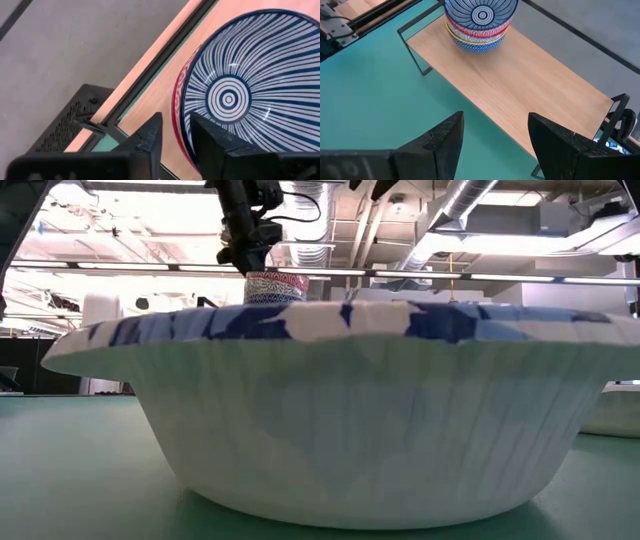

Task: Place and stack bowls onto a shelf
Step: Stack the dark blue bowl on top of the red bowl on the shelf, then stack the blue bowl on top of the dark blue bowl on the shelf

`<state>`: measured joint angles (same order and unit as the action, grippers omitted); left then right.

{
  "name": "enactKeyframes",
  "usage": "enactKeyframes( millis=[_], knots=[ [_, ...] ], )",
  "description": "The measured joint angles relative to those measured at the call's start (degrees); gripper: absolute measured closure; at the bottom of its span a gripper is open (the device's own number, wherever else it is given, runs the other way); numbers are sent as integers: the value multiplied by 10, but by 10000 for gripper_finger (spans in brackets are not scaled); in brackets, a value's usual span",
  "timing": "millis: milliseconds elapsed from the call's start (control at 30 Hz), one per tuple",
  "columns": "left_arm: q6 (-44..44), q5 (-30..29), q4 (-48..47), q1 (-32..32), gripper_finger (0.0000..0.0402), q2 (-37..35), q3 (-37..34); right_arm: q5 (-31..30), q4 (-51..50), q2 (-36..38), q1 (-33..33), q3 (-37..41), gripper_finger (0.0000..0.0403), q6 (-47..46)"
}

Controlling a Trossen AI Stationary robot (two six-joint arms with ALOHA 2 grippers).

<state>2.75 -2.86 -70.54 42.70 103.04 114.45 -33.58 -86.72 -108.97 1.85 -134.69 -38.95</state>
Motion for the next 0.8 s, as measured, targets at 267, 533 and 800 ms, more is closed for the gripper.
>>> enactKeyframes(
  millis=[267, 533, 800],
  knots=[
    [-15, -4, -9, -7, 268, -54, 38, 9, 3, 0, 12, 0, 155, 2],
    [-51, 0, -25, -61, 266, -132, 53, 30, 25, 0, 35, 0, 155, 5],
    [-125, -92, -49, -215, 266, -181, 53, 37, 63, 0, 64, 0, 155, 19]
  ],
)
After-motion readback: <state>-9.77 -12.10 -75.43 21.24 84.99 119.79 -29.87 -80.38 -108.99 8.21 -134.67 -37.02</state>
